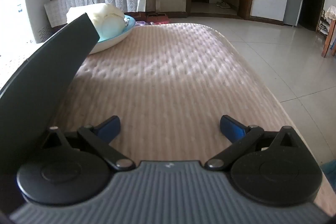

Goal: Organize fruits
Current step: 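Move both tools over the scattered fruits toward the grey box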

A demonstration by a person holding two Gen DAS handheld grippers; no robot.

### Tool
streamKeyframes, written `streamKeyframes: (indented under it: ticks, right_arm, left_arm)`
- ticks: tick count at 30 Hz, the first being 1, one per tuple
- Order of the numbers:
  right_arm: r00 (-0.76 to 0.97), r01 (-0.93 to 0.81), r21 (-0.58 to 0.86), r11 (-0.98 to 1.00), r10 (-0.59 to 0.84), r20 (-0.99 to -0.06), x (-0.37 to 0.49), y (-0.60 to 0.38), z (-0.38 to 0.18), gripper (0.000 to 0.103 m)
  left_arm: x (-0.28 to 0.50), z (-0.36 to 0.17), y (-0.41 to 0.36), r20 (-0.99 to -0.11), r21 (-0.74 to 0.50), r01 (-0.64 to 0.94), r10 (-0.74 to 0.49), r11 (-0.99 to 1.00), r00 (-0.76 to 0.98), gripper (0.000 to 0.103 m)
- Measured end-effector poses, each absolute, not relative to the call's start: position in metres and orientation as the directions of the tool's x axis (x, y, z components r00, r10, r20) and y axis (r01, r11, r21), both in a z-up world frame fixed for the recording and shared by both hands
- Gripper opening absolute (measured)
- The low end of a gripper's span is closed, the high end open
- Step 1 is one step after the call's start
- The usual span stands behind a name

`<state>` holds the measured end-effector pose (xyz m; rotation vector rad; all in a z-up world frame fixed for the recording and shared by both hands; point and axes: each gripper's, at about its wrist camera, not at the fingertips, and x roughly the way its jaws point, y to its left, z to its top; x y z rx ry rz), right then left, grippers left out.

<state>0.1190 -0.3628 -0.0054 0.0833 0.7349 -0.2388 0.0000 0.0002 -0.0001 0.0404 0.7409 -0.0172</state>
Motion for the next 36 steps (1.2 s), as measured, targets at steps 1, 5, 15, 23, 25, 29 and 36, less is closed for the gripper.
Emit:
streamKeyframes:
  ticks: [1, 5, 15, 23, 25, 29, 36]
  right_arm:
    - [0.698, 0.243, -0.024, 0.97, -0.192, -0.69, 0.117, -0.363, -0.003, 0.103]
    - [0.635, 0.344, -0.132, 0.93, -0.334, -0.697, 0.073, -0.372, 0.011, 0.103]
    - [0.956, 0.171, -0.067, 0.983, -0.181, -0.229, -0.075, -0.239, 0.127, 0.103]
    - [0.892, -0.259, 0.011, 0.966, 0.244, -0.381, -0.044, -0.114, 0.091, 0.1]
    - [0.844, -0.317, -0.022, 0.948, 0.271, -0.462, -0.04, -0.106, 0.08, 0.081]
    - [0.807, -0.343, -0.009, 0.939, 0.29, -0.514, -0.035, -0.099, 0.068, 0.071]
    - [0.723, -0.41, -0.001, 0.912, 0.324, -0.61, -0.028, -0.083, 0.049, 0.064]
  left_arm:
    - [0.0, 0.0, 0.0, -0.675, 0.034, 0.032, -0.001, 0.999, 0.737, 0.103]
    - [0.0, 0.003, 0.004, -0.685, 0.013, 0.05, -0.027, 0.999, 0.728, 0.103]
    - [-0.038, 0.042, -0.004, -0.641, -0.017, 0.107, -0.093, 0.994, 0.762, 0.103]
    - [-0.066, 0.069, 0.011, -0.726, 0.117, 0.058, 0.046, 0.991, 0.686, 0.103]
    - [-0.067, 0.061, 0.016, -0.738, 0.12, 0.094, 0.026, 0.988, 0.674, 0.103]
    - [-0.067, 0.048, 0.025, -0.726, 0.122, 0.112, 0.011, 0.986, 0.688, 0.103]
    - [-0.054, 0.041, 0.02, -0.723, 0.081, 0.184, -0.07, 0.98, 0.687, 0.103]
